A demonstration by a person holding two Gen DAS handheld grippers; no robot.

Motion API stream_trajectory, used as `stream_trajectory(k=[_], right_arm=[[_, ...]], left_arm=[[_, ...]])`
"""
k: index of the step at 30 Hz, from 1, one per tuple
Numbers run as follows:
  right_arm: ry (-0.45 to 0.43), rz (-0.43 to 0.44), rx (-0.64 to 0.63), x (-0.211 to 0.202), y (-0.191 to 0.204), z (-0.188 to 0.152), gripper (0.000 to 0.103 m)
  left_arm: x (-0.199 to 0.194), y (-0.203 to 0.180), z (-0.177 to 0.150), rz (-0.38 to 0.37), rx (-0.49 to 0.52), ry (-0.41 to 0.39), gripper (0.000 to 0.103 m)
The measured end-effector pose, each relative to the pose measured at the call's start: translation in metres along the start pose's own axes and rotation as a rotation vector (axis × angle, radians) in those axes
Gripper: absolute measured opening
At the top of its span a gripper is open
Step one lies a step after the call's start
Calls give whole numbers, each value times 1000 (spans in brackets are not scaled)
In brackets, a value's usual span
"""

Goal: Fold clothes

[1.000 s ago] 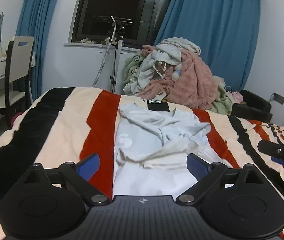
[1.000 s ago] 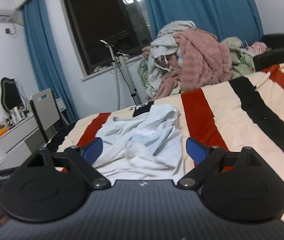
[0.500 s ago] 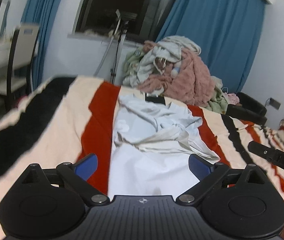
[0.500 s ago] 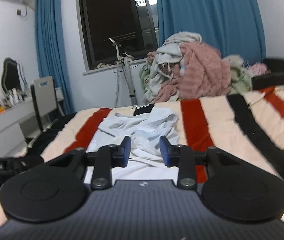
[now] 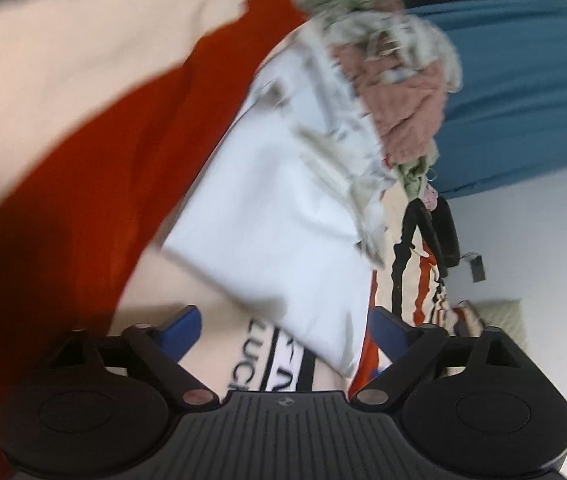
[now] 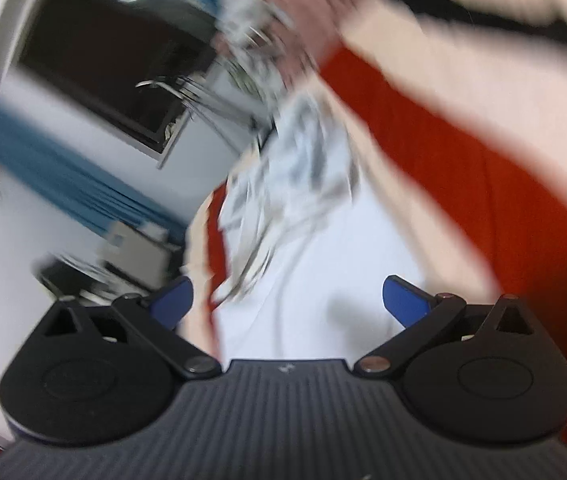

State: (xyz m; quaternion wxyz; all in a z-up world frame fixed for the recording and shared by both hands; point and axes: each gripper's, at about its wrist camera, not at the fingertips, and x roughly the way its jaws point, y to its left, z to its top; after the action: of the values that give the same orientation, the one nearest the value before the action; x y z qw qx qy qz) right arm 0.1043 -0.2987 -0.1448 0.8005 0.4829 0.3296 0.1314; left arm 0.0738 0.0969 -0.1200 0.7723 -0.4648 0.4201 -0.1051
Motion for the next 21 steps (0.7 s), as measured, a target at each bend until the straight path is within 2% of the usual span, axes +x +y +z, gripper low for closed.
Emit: stream_trajectory(k=[2, 4, 7, 8, 9, 11, 14, 18, 21], right_arm=[[75, 29, 145, 10, -19, -9, 103], [117, 19, 189, 22, -26, -17, 102], [131, 11, 210, 34, -30, -24, 100], [126, 10, 211, 37, -31, -25, 100], [116, 8, 209, 39, -31, -24, 99], [94, -3, 191, 40, -31, -24, 92], [69, -24, 156, 41, -31, -24, 80], [48, -27, 188, 40, -39, -17, 72], [16, -36, 201, 40, -42, -13, 61]], left_arm=[[6, 7, 1, -6, -40, -16, 74], [12, 14, 3, -12, -79, -32, 62], [18, 22, 4, -9, -116, -66, 31], [18, 21, 5, 2, -108, -87, 9], [18, 21, 5, 17, -99, -102, 7], [15, 21, 4, 32, -87, -130, 6], [6, 19, 3, 10, -79, -172, 5], [1, 14, 5, 8, -87, -192, 5], [1, 16, 4, 22, -100, -187, 5]])
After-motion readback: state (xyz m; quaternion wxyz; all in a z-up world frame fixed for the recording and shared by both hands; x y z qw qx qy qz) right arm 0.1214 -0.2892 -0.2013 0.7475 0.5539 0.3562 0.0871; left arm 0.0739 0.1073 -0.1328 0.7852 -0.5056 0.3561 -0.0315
